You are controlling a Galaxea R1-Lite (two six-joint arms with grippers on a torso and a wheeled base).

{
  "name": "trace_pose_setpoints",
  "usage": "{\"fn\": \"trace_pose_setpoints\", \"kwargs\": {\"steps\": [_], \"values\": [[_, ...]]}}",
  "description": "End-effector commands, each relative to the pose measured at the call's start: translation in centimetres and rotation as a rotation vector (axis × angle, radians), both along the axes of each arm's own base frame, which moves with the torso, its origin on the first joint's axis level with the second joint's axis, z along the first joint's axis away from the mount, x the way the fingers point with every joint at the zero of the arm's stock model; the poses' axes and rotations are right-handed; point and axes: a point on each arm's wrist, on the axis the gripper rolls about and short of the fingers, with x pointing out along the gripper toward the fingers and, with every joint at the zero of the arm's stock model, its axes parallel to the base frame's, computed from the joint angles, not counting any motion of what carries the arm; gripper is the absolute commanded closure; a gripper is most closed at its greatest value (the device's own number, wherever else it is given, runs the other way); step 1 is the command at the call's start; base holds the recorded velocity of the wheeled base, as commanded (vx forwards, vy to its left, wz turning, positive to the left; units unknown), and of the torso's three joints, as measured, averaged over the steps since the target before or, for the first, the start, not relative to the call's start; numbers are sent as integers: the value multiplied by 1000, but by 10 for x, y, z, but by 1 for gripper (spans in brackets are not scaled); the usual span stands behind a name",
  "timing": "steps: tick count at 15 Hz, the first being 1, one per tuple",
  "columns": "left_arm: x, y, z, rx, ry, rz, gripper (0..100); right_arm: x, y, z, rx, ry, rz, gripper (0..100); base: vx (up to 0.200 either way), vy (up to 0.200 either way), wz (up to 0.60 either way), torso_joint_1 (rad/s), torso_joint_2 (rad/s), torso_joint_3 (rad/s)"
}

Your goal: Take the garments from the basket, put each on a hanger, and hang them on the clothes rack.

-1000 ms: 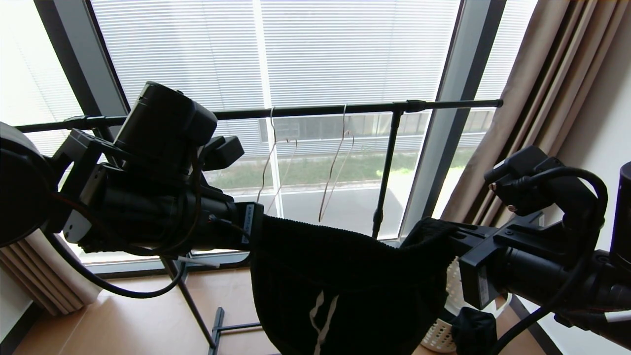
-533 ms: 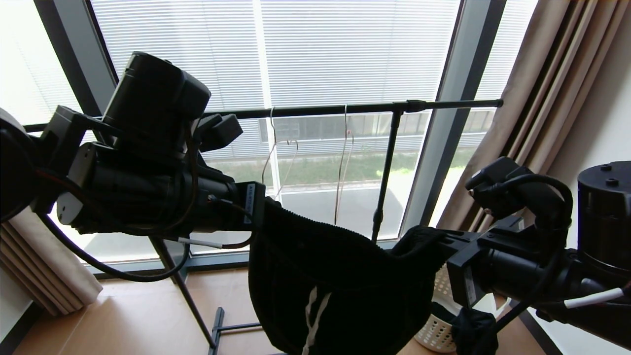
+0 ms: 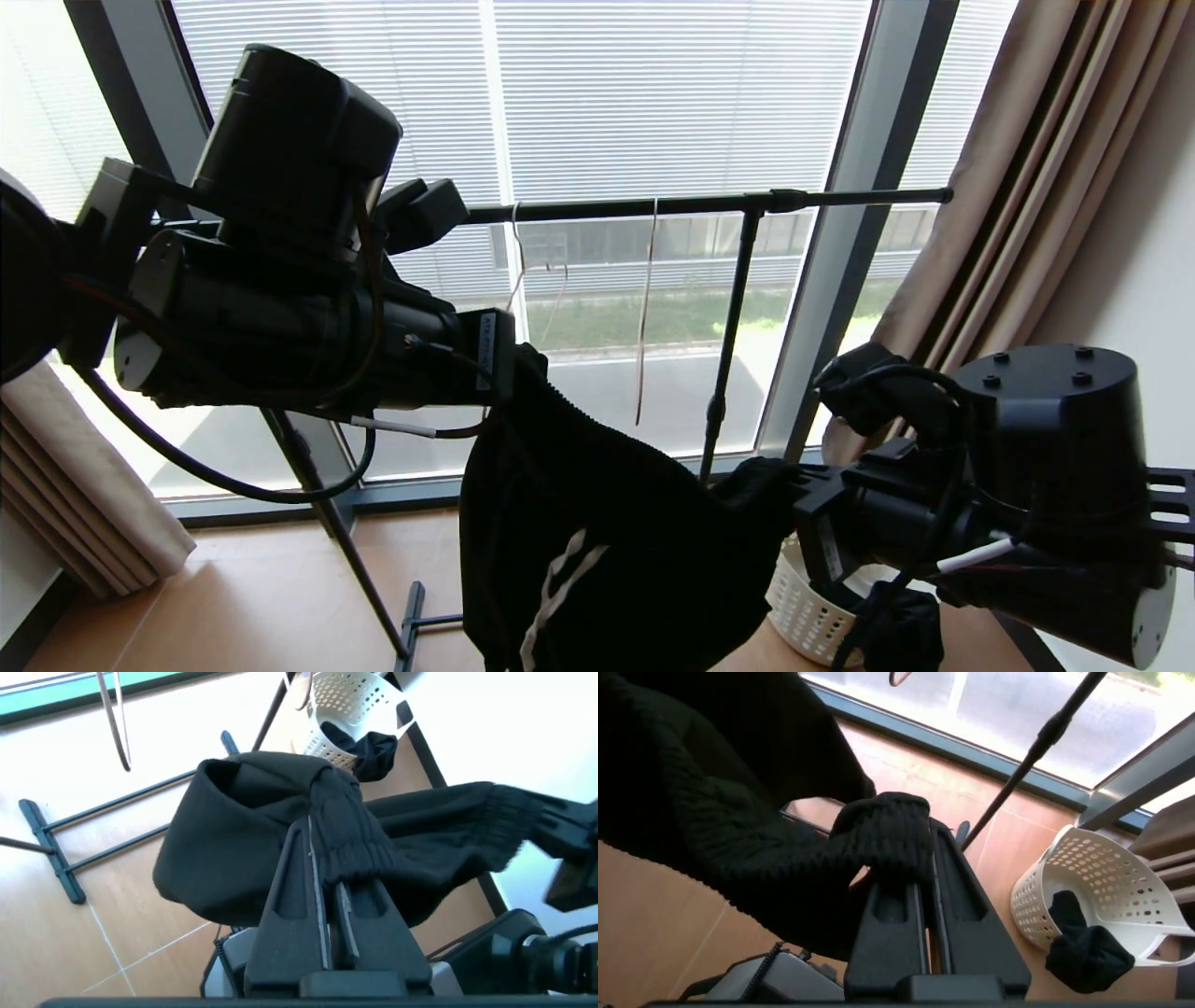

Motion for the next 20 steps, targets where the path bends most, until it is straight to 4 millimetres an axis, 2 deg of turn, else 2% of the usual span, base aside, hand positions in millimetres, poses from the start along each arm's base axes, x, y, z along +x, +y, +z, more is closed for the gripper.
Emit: {"fn": "trace_pose_setpoints", "kwargs": {"steps": [1,9,10,13,15,19,20], "values": [[2,-4,0,1,0,-7,100,6,6,-14,-30,35,5,100,0,0,0,0,0,0],[7,-8,8,6,-17,1,100,-2,0,-32,-15,56,50,100,0,0,0,0,0,0],[7,-8,8,6,-17,1,100,-2,0,-32,-10,58,58,0,0,0,0,0,0,0],[7,-8,10,3,-22,1,100,-11,-7,-42,-45,91,125,0,0,0,0,0,0,0],[7,-8,15,-5,-35,3,100,-17,-11,-48,-64,81,235,0,0,0,0,0,0,0],[8,-6,21,14,-60,30,100,-9,-6,-50,-28,-17,408,0,0,0,0,0,0,0],[9,-7,25,9,-70,26,100,-1,-3,-53,-6,-11,435,0,0,0,0,0,0,0]]}}
